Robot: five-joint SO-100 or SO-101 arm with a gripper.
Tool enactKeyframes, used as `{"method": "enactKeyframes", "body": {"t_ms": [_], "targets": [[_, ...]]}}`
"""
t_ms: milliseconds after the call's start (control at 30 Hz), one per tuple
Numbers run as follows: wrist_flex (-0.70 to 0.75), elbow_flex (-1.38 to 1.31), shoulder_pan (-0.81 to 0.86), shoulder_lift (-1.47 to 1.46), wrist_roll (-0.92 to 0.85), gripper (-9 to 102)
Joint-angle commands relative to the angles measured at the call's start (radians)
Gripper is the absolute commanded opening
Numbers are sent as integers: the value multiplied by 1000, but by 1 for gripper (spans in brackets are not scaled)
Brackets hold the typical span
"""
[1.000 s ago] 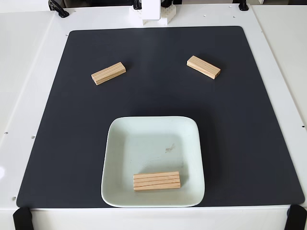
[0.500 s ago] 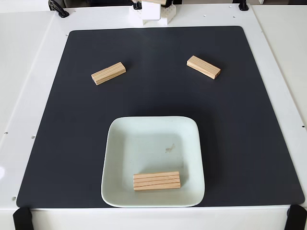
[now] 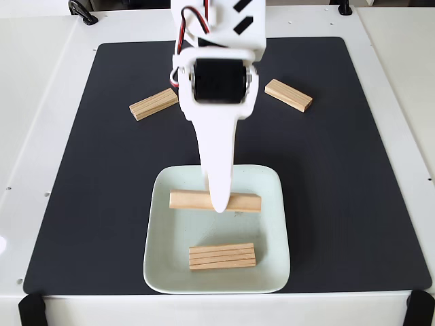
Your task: Pick up the wooden block and place them on the plate.
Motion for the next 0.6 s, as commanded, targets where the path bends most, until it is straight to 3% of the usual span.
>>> {"method": "enactKeyframes", "body": {"t_ms": [0,567], "targets": [[-17,-153,-11,-86,-9,-1],[-17,-252,-12,-291,-91,-1]]}}
